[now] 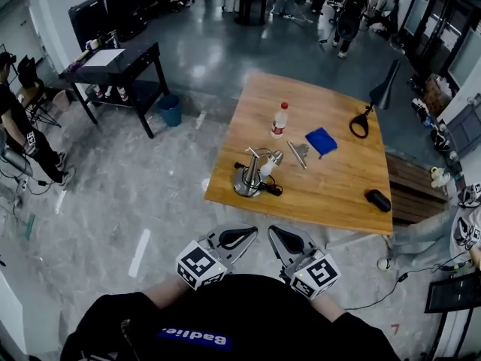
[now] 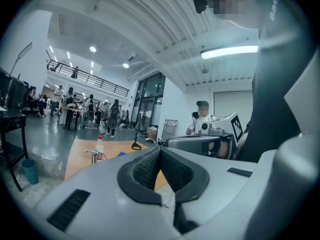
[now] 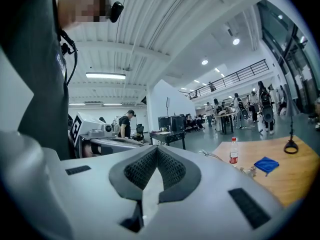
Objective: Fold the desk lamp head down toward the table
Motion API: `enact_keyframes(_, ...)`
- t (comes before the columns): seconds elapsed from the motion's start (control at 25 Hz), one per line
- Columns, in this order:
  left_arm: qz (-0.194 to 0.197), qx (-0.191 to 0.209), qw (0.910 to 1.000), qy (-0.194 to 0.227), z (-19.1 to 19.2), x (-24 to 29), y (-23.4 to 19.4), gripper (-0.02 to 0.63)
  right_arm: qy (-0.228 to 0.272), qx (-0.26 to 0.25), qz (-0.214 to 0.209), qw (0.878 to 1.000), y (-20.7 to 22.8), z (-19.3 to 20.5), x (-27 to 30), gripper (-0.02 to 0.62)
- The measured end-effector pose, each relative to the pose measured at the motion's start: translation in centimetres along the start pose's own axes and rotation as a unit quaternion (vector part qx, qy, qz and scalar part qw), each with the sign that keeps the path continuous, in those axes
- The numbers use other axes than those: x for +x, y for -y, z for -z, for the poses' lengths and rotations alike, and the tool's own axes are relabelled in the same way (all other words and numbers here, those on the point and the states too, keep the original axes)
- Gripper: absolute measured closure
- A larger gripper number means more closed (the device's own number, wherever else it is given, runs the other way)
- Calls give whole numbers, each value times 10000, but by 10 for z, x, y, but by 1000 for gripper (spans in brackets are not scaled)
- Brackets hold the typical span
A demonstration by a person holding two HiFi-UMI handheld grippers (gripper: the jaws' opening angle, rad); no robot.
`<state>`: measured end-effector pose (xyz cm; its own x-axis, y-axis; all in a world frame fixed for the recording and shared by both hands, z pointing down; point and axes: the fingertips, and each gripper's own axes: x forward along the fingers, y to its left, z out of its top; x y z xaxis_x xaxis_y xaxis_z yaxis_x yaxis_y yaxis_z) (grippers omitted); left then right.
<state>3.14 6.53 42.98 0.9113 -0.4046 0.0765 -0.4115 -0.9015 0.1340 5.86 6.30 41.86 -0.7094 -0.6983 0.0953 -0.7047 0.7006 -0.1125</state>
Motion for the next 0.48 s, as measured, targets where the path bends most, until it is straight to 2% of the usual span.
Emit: enact_keyframes(0.48, 30, 23, 10000, -75, 9, -15, 5, 607, -91, 25, 41, 9999, -15, 11, 5, 589)
